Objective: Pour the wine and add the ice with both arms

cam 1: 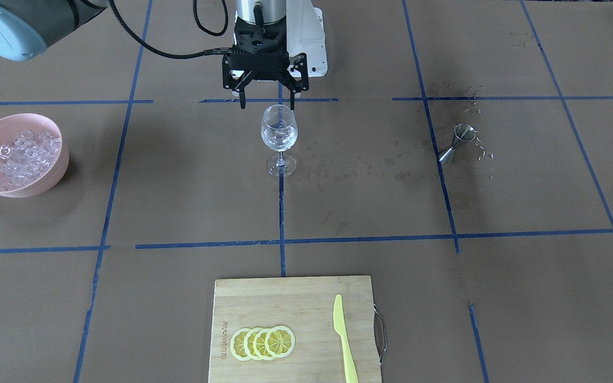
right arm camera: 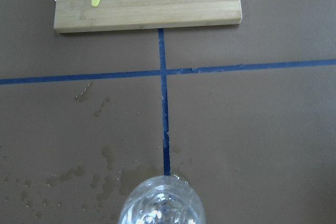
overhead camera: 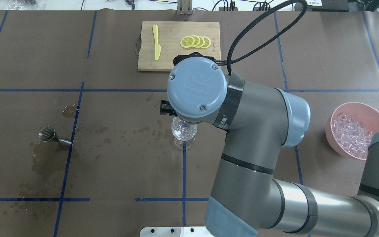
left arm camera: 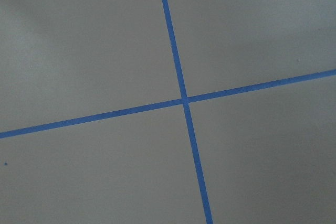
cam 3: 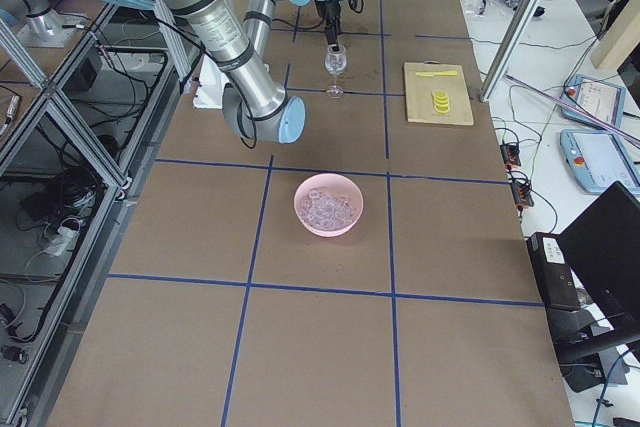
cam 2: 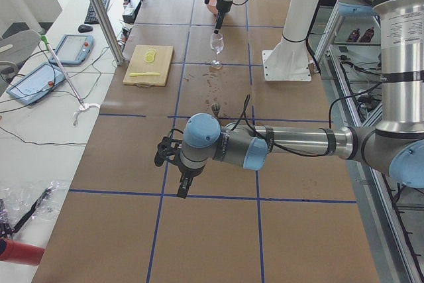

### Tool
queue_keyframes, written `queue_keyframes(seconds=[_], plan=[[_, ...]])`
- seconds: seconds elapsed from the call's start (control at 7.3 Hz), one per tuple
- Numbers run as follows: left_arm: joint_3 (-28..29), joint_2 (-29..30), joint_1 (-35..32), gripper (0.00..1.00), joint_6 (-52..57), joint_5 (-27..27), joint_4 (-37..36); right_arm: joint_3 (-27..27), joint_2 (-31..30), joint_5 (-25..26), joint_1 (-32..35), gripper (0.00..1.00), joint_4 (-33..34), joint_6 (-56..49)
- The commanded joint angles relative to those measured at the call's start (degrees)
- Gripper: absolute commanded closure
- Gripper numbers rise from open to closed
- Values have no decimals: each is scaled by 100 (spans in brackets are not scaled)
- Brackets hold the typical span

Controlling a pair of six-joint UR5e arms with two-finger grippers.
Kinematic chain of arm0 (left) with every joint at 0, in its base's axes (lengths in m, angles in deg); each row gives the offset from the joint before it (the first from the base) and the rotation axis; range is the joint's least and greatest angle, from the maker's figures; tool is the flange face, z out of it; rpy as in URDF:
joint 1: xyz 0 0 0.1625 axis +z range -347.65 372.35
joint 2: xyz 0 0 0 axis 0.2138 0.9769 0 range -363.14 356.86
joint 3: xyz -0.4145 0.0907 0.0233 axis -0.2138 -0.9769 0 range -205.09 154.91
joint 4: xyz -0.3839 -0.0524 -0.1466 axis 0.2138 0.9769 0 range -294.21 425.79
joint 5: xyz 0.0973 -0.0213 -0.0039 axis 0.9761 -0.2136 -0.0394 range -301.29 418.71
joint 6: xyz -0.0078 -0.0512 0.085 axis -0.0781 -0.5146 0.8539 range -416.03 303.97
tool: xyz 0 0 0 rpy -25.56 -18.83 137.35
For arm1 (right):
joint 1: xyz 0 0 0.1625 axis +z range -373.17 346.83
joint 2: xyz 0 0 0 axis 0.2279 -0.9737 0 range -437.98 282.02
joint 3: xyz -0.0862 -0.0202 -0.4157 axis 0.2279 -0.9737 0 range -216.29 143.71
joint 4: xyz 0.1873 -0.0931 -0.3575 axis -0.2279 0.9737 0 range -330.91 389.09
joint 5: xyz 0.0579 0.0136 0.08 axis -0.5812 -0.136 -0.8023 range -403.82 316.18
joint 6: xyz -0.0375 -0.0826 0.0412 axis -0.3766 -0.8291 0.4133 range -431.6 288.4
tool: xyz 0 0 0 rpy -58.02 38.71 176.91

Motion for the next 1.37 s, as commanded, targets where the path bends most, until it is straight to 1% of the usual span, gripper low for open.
queue_keyframes(seconds=[0.0, 0.27, 0.41, 0.55, 0.68, 0.82, 0.96, 1.1, 1.23], plan=[[3, 0, 0, 0, 8, -9, -8, 477, -808, -898, 1058, 0, -57, -1492], [-6, 0, 0, 0, 0, -9, -9, 645, -1581, -1648, 2148, 0, -84, -3135], [-6, 0, 0, 0, 8, -9, 0, 646, -2108, -2313, 2771, 0, -249, -4240], [3, 0, 0, 0, 8, -9, 0, 628, -2800, -2702, 3334, 0, -564, -5147], [-6, -9, 0, 0, 8, -9, 0, 558, -3556, -2932, 3897, 0, -959, -5992], [-15, -9, -9, 0, 8, -9, 0, 323, -4085, -3413, 4616, 0, -1102, -6818], [-23, -9, -9, 0, 8, -18, 0, 260, -4865, -3514, 5163, 0, -1138, -7314], [-15, -17, -9, 0, 8, -18, 0, 59, -5386, -3489, 5595, 0, -1217, -7371], [-6, -26, -9, 0, 8, -18, 0, -196, -5626, -3480, 5903, 0, -1435, -7397]])
